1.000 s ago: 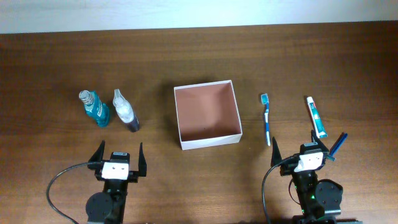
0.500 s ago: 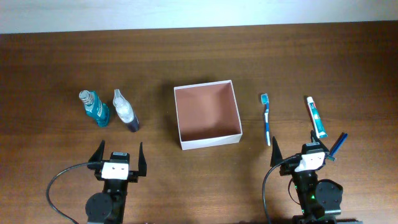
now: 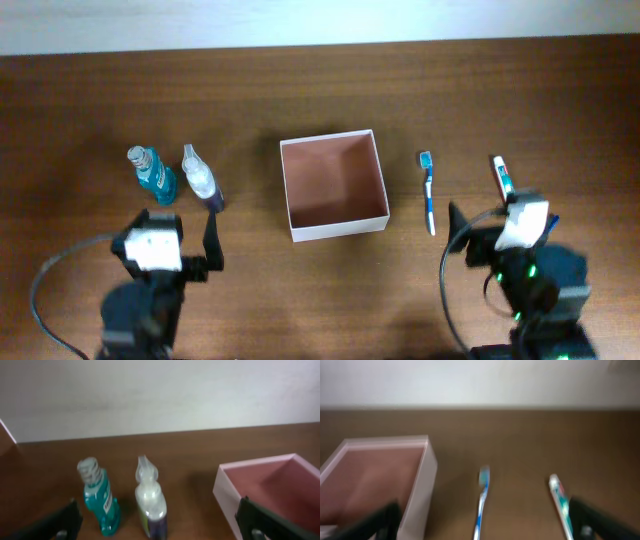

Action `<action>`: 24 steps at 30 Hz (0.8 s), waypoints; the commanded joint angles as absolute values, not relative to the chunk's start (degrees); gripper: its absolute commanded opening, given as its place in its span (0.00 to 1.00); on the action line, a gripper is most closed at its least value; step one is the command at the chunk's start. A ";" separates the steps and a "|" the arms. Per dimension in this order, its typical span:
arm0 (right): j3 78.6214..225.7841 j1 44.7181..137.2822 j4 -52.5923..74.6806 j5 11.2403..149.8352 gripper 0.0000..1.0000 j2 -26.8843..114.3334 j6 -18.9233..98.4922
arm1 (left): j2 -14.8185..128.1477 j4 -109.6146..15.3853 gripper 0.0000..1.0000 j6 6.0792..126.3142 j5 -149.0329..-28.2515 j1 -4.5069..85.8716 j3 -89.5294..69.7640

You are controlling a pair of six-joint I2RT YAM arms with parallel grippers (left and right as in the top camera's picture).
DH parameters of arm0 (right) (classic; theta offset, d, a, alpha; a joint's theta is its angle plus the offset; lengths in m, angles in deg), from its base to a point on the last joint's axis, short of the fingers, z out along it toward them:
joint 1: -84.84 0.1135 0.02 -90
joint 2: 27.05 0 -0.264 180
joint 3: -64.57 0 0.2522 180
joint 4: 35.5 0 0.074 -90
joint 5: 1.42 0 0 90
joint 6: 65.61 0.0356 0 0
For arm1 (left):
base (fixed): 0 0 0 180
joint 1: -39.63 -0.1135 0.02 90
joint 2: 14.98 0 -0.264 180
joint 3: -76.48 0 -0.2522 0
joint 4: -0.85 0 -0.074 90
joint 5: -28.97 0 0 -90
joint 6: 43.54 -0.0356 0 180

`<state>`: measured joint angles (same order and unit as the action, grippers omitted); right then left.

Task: Pack container
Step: 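Move the left gripper to the white-pump soap bottle and grasp it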

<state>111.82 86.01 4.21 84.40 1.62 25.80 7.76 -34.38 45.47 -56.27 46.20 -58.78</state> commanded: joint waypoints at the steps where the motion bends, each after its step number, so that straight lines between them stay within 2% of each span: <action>1: 126.75 86.31 13.28 84.53 0.99 13.99 26.36 | 21.57 -41.60 1.00 46.73 -55.86 45.85 -45.42; 5: 144.52 86.27 30.38 84.55 0.98 29.33 26.36 | 37.35 -55.56 1.00 46.71 -57.74 45.85 -29.36; 10: 159.67 86.27 49.04 84.79 0.99 43.34 26.28 | 52.78 -73.09 1.00 46.73 -57.98 45.85 -13.55; 12: 161.81 86.27 51.16 86.08 0.98 46.60 25.82 | 56.50 -75.85 1.00 46.71 -58.72 45.85 -11.35; 24: 161.92 86.27 51.01 86.69 0.98 52.06 25.73 | 72.19 -74.29 1.00 50.56 -58.26 45.79 -8.29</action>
<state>160.63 86.01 51.14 85.77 51.69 25.84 67.36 -74.14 48.11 -57.87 46.18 -10.12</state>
